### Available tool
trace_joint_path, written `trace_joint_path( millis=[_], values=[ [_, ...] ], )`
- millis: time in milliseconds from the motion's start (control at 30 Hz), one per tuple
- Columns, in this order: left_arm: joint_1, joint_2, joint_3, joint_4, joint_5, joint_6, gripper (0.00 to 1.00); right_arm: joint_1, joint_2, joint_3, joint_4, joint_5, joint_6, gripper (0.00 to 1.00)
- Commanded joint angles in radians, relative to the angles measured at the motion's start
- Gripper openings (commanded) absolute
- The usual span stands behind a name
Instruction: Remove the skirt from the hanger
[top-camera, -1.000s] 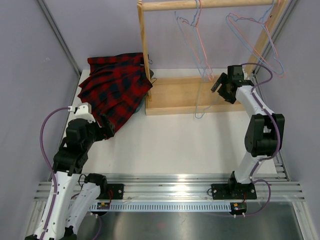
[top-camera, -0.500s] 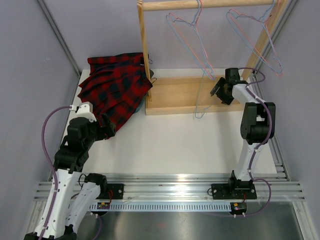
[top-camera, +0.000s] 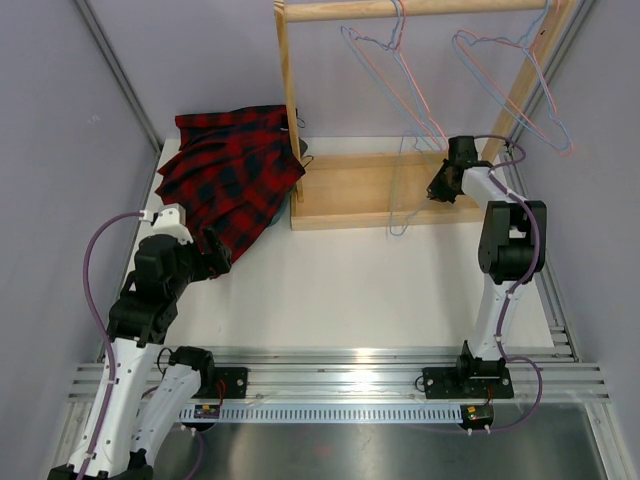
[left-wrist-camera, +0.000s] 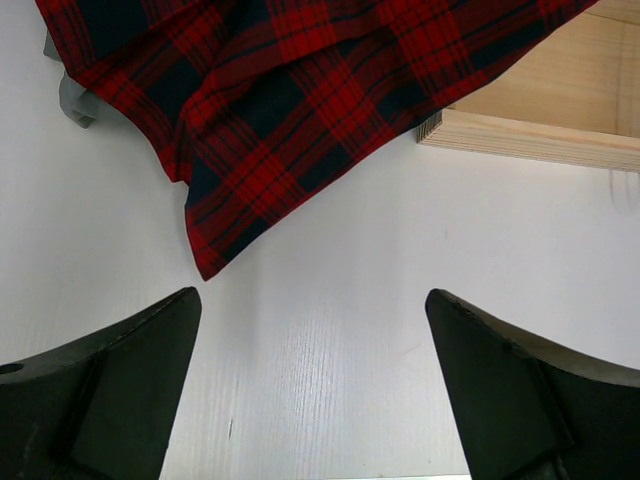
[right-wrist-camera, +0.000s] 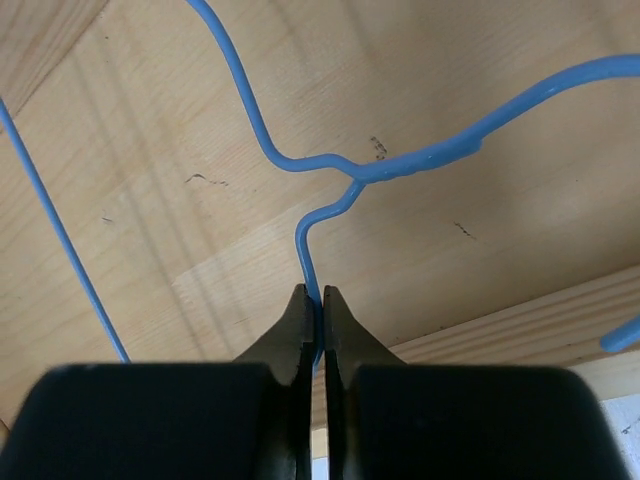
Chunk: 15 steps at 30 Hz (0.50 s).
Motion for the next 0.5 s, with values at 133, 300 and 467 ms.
trace_joint_path(
  millis=[133,300,467],
  values=[
    [-0.006,0.006,0.049,0.042,0.039,0.031,0.99,0.003,-0.168,0.023,-0.015,-0.090,0.007,0.00],
    [-0.097,0.044,0.138,0.085,0.053,0.031,0.99,0.001,-0.379,-0.086,-0.029,-0.134,0.027,0.00],
    [-0.430,0.177,0.296,0.154,-0.138,0.073,0.99,0.003,-0.566,-0.178,-0.064,-0.179,0.050,0.00]
  ],
)
